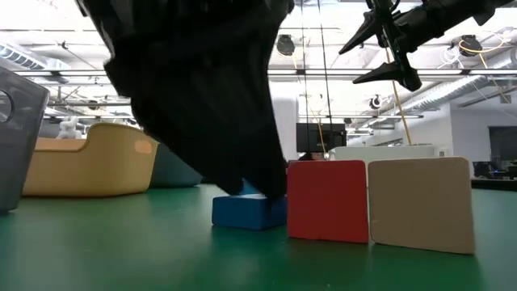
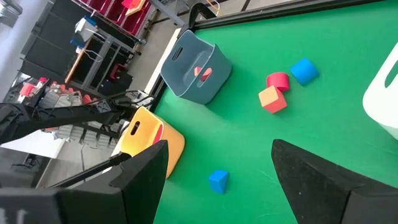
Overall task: Sort & place blocks by color
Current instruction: Put the bottom blue block into the black bin
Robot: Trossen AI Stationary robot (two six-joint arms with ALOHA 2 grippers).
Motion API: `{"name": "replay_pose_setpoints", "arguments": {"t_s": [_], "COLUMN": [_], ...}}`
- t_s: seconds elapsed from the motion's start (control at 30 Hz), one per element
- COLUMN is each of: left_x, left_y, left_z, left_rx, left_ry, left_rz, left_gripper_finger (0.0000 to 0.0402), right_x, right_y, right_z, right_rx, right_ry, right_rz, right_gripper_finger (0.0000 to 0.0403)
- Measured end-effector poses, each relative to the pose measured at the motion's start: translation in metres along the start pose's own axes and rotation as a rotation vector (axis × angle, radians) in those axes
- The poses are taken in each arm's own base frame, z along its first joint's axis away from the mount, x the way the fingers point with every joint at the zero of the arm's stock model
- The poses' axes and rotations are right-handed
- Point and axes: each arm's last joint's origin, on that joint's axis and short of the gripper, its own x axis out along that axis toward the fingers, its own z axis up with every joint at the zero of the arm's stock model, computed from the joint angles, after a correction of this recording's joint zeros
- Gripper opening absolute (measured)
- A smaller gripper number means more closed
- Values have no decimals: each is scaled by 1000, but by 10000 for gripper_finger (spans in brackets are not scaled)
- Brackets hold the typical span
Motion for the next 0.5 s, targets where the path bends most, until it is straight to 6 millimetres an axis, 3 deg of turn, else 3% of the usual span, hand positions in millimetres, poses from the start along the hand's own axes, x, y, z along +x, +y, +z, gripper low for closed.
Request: {"name": "replay_pose_setpoints", "arguments": {"t_s": [0.23,0.5], "left_x": [14,16], "left_y": [-2,2], "left_z": [-6,-6], "left_rx": [56,62], "left_ry": [-8,11], "left_rz": [14,48], "left_gripper_finger": [301,300], "right_x": [0,0], "right_y": [0,0], "right_z": [0,0], "right_rx": [0,1], "right_ry": [-1,-1], "right_rz": [2,2], "right_gripper_finger": [279,279]}}
